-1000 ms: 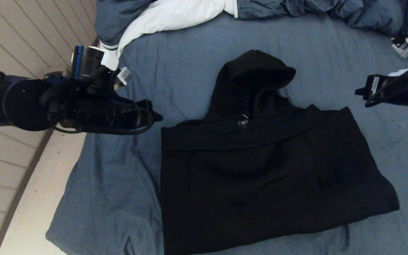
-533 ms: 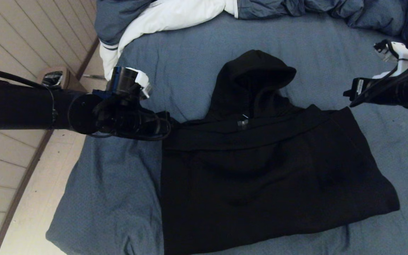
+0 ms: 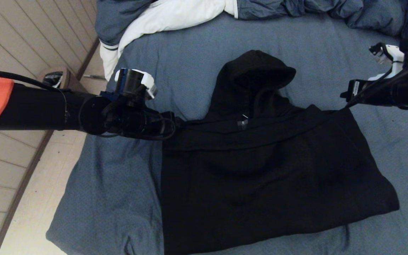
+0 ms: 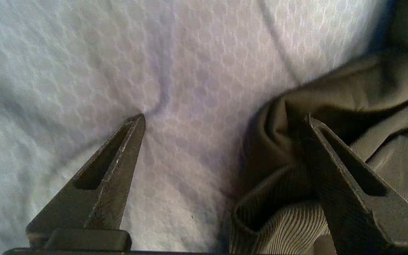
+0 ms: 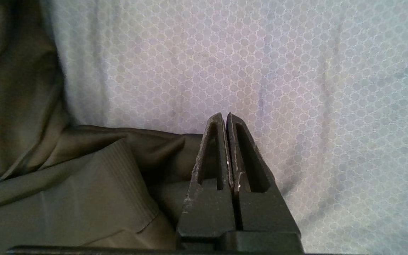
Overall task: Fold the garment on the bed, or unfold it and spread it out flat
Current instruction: Unfold the black sweatshirt
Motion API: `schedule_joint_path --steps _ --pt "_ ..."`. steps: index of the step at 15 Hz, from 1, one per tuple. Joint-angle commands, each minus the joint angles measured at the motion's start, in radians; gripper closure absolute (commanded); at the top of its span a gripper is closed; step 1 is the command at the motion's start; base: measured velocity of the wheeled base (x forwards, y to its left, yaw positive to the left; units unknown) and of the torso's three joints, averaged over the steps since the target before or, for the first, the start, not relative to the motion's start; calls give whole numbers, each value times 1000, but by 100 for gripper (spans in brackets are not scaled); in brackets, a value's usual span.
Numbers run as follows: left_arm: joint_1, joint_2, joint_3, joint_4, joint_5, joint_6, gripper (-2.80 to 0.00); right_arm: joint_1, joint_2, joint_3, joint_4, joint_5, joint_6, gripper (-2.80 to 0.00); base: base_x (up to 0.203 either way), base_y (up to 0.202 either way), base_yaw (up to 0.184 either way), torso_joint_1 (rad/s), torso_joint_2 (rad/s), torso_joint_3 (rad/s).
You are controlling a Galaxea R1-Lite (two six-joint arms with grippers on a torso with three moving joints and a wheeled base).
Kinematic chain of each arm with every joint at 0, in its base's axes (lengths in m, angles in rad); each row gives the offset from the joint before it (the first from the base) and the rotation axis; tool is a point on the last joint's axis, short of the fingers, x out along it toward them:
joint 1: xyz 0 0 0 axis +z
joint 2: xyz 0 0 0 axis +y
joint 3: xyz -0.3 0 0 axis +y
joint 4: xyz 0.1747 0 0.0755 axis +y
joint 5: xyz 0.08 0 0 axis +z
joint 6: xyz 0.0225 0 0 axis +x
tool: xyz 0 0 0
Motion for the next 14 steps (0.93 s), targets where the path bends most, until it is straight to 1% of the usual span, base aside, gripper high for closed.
schedule_joint_path --steps 1,4,6,9,14 --pt "10 -4 -4 2 1 -2 -280 -1 9 -1 1 2 0 0 0 0 0 0 0 0" --pt "3 -67 12 19 1 -2 -280 -1 9 -3 1 0 0 0 0 0 0 0 0 0" --pt "-23 -105 27 48 3 -2 -280 -1 7 -3 1 -1 -1 0 0 0 0 0 0 0" --pt "-64 -150 52 62 5 -2 -280 -1 7 0 1 -1 -1 0 0 0 0 0 0 0" --pt "-84 -148 68 59 6 -2 -280 1 15 6 1 0 -1 0 0 0 0 0 0 0"
